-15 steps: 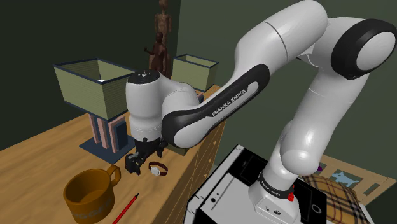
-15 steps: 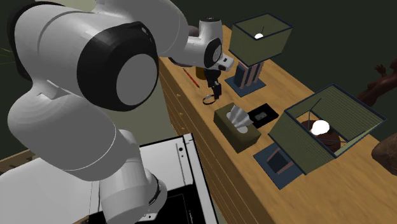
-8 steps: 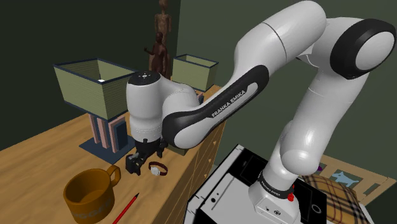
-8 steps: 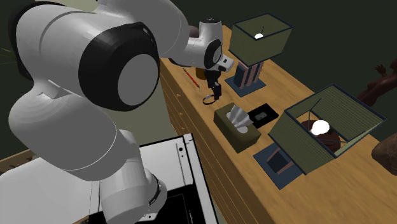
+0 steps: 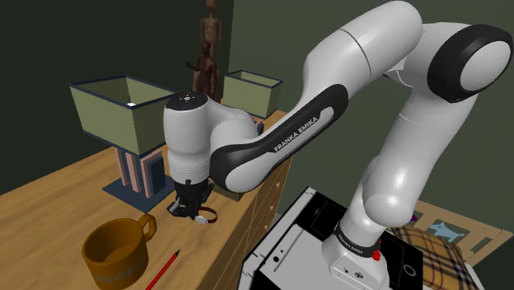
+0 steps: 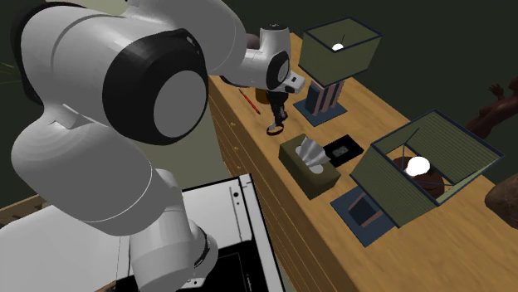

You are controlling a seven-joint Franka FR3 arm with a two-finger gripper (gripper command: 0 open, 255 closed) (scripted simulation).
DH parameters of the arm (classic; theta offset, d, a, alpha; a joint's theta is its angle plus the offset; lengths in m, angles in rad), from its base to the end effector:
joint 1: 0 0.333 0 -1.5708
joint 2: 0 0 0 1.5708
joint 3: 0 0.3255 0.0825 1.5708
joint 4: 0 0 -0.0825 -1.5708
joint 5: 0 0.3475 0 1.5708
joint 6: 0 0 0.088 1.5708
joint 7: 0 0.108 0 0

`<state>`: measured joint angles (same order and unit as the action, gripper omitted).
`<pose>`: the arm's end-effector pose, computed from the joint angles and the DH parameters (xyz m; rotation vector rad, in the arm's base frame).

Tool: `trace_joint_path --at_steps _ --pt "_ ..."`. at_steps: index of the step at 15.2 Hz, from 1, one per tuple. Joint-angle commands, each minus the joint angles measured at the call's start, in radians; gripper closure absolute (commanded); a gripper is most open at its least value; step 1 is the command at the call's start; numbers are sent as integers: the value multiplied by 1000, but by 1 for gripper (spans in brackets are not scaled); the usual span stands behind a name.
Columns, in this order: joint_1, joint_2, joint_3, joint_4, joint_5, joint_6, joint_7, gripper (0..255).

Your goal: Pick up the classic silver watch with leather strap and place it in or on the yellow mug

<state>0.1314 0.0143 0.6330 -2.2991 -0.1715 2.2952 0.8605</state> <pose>0.3530 0.3327 0.3751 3.0466 0.0285 0.1162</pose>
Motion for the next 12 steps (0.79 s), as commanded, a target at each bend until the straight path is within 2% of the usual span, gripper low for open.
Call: trace_joint_path --at_steps 1,12 --pt "0 0 0 0 0 0 0 255" --pt "1 -92 -6 58 82 -126 -70 255"
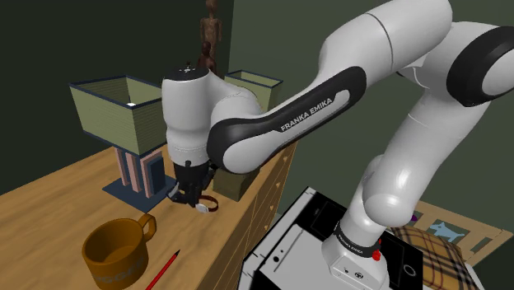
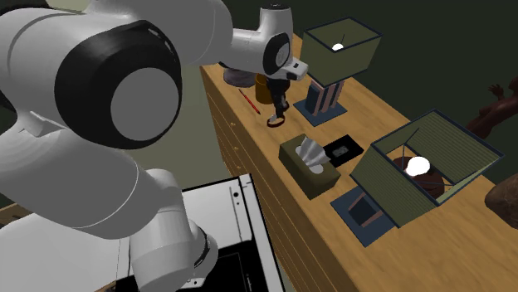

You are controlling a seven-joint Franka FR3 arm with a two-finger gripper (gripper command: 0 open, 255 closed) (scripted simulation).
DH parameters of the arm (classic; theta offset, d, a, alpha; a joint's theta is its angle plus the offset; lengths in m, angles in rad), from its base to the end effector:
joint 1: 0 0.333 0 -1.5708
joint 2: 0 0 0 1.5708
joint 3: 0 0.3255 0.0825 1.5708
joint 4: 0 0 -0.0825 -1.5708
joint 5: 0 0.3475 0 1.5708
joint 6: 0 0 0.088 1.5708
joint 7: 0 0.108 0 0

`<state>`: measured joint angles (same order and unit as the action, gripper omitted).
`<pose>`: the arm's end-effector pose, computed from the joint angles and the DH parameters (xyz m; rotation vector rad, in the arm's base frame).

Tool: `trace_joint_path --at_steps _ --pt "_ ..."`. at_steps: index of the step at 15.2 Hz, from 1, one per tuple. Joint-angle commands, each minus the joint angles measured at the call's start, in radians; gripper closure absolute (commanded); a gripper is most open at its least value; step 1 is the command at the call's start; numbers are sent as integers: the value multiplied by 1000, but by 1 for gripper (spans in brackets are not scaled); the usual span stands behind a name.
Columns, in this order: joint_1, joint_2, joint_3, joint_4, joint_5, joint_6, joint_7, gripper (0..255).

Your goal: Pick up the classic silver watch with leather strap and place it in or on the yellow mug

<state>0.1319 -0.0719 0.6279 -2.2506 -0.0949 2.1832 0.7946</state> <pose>0.3491 0.3310 0.4189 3.0467 0.0286 0.1166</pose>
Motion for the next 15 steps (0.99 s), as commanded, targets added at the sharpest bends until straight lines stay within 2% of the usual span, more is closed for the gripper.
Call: trace_joint_path --at_steps 1,15 --pt "1 -14 -2 16 11 -27 -10 255" --pt "3 -93 -22 138 67 -212 -68 255"
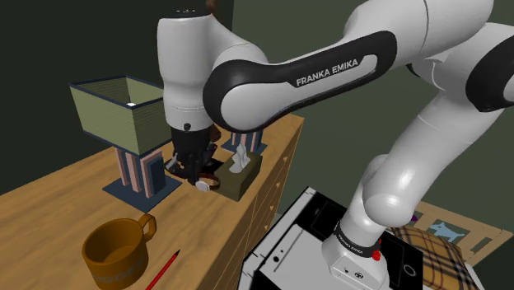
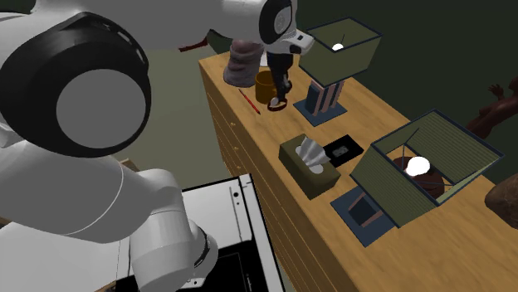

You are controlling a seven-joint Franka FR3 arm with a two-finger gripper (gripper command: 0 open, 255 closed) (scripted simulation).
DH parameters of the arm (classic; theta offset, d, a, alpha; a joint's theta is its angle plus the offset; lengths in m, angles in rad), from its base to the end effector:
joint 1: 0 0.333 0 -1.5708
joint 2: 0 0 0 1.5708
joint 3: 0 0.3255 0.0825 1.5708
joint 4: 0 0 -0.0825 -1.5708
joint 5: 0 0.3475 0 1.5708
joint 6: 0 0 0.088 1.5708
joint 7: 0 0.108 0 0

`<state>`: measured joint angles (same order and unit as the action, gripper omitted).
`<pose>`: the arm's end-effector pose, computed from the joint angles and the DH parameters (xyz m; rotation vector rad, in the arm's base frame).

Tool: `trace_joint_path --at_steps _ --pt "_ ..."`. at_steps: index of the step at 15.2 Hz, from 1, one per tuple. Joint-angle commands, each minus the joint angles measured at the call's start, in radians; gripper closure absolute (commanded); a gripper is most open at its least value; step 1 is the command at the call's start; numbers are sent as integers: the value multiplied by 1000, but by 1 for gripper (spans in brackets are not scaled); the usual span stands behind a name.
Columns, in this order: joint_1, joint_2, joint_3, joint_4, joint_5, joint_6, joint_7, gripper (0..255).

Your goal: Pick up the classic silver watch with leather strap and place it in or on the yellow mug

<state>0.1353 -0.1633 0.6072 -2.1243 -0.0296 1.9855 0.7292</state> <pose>0.3445 0.3296 0.4917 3.0468 0.0287 0.1169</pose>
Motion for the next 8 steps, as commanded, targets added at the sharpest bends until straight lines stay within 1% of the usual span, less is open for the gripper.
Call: trace_joint_path --at_steps 1,8 --pt "0 -5 -2 22 4 -27 -5 255" --pt "-1 -23 -11 98 13 -117 -21 255"
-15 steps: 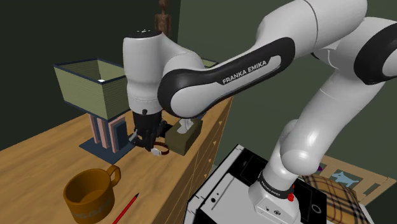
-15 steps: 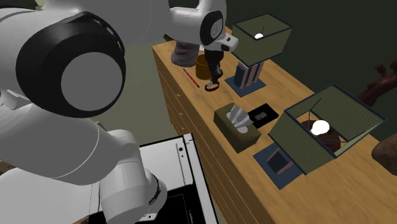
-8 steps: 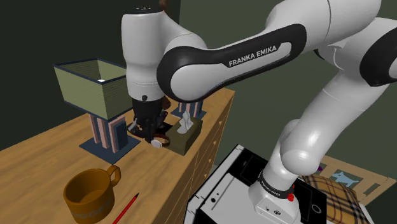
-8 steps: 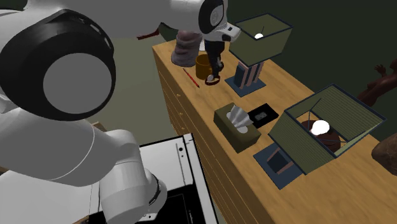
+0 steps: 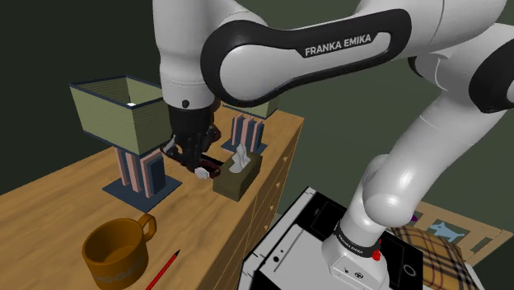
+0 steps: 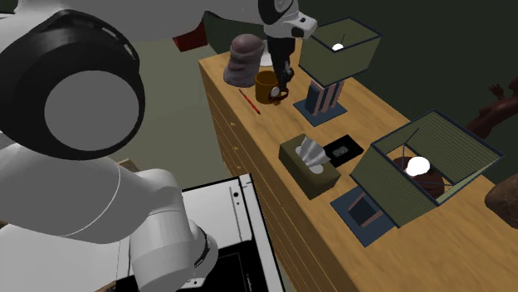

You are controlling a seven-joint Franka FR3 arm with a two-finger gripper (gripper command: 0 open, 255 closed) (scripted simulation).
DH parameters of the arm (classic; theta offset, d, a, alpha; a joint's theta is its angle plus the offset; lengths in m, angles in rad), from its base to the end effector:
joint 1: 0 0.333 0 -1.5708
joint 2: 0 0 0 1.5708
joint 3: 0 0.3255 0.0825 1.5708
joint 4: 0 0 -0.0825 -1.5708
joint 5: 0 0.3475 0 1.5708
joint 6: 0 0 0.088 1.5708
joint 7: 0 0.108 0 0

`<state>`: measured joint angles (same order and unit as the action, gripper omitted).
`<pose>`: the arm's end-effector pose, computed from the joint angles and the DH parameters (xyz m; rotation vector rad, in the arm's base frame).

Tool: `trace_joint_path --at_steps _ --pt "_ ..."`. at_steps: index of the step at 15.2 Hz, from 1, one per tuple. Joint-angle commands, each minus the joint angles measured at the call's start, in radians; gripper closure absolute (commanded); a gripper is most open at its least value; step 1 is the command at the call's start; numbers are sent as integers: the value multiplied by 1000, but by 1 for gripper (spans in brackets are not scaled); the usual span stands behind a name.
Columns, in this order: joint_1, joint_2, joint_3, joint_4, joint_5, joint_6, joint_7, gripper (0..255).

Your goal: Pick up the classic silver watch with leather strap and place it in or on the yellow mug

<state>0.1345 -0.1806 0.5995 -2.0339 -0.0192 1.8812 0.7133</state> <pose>0.3441 0.3305 0.5294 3.0470 0.0287 0.1166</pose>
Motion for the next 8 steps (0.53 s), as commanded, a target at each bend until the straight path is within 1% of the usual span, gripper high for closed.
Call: trace_joint_path --at_steps 1,5,8 --pt "2 33 16 48 -17 -22 25 255" --pt "32 206 83 226 -119 -74 150 255" --pt "88 349 111 380 -211 -132 240 255"
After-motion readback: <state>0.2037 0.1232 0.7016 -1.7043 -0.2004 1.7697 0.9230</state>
